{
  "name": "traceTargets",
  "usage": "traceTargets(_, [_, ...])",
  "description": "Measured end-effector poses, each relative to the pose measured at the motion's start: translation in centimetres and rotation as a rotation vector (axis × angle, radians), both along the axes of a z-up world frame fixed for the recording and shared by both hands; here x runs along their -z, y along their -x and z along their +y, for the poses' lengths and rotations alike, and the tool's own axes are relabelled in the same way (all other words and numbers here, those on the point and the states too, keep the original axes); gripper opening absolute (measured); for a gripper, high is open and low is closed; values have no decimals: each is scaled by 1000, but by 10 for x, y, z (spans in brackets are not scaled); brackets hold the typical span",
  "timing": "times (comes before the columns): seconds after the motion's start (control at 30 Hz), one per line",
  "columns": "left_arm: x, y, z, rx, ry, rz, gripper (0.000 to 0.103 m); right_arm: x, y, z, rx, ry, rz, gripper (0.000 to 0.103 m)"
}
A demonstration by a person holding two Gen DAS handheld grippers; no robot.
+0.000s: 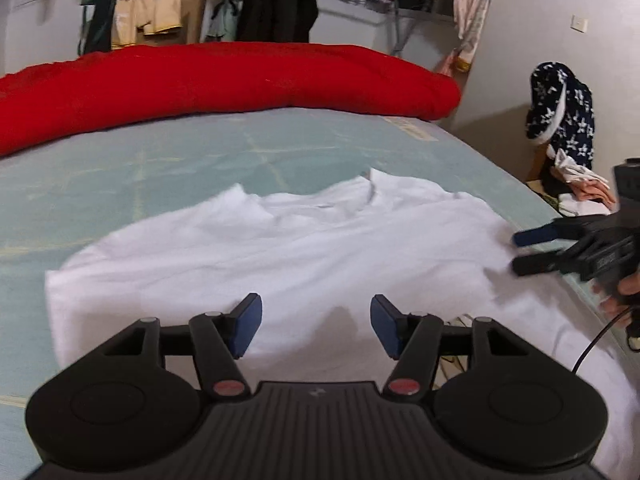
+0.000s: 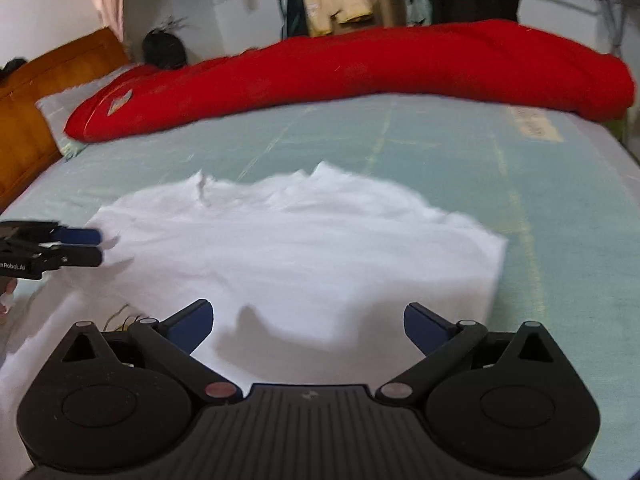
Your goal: Fold clothes
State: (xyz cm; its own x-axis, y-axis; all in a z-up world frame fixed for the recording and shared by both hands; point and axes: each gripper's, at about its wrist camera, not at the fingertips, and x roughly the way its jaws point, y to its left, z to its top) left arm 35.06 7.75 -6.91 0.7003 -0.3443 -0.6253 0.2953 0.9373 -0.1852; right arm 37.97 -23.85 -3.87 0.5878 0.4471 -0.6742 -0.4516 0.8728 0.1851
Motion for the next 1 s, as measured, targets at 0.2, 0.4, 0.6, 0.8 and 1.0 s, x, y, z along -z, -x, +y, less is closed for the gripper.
traceTargets(0.2, [-4, 12, 8, -44, -12, 50, 60, 13, 8, 10, -8, 64, 26, 103])
traceTargets(0.4, [-39, 60, -17, 36, -152, 19, 69, -25, 57, 8, -37, 61, -18, 103])
traceTargets(0.6, [-17, 120, -47, 88, -284, 57, 71, -4, 99, 29, -71, 99, 35, 103])
traceTargets(0.8, [2, 193, -45, 68, -280, 71, 74, 21, 164, 21, -9, 192, 19, 103])
traceTargets(1.0, [2, 246, -40, -26, -253, 70, 78, 27, 220, 11, 80, 209, -21, 103])
